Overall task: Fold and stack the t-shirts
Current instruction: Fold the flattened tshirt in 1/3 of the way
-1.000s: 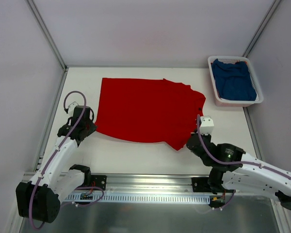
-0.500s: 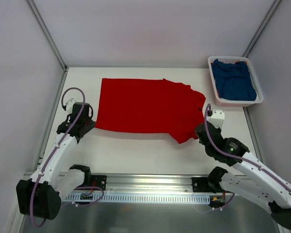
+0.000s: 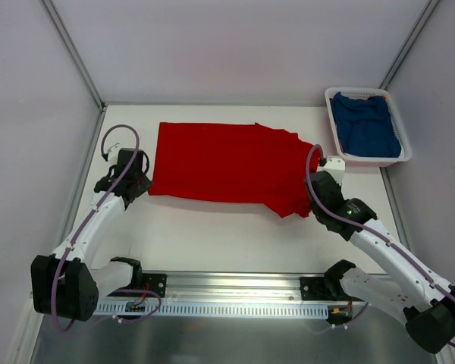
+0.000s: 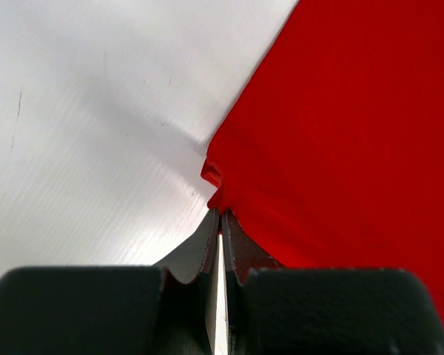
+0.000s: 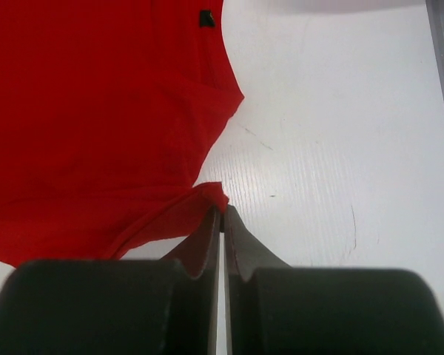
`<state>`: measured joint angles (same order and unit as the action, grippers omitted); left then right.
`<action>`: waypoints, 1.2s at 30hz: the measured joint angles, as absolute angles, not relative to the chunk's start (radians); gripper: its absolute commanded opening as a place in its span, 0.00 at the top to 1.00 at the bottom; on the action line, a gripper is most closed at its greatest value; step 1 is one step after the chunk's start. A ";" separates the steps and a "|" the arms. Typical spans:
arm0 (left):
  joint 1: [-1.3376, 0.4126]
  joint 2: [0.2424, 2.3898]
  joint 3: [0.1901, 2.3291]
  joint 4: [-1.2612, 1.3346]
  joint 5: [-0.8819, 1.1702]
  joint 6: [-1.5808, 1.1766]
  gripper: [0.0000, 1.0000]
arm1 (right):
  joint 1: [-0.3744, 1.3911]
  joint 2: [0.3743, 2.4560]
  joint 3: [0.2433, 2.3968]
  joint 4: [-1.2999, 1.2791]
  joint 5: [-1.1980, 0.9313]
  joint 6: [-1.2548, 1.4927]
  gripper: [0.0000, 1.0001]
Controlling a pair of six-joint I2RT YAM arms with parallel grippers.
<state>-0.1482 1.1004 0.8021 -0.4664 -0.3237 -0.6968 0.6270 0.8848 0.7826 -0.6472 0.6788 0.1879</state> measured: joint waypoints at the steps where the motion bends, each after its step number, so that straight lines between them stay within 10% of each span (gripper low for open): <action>1: -0.146 1.112 0.807 -0.458 -0.324 -0.692 1.00 | 0.612 0.896 0.788 -0.633 0.672 0.176 1.00; 36: -0.103 1.551 1.021 -0.302 -0.287 -0.617 1.00 | 0.345 1.375 0.953 -0.353 0.503 0.035 1.00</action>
<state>-0.1032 1.5509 1.0210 -0.3023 -0.2874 -0.6170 0.3450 1.3754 0.9531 -0.3534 0.5034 0.0353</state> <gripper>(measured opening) 0.008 0.017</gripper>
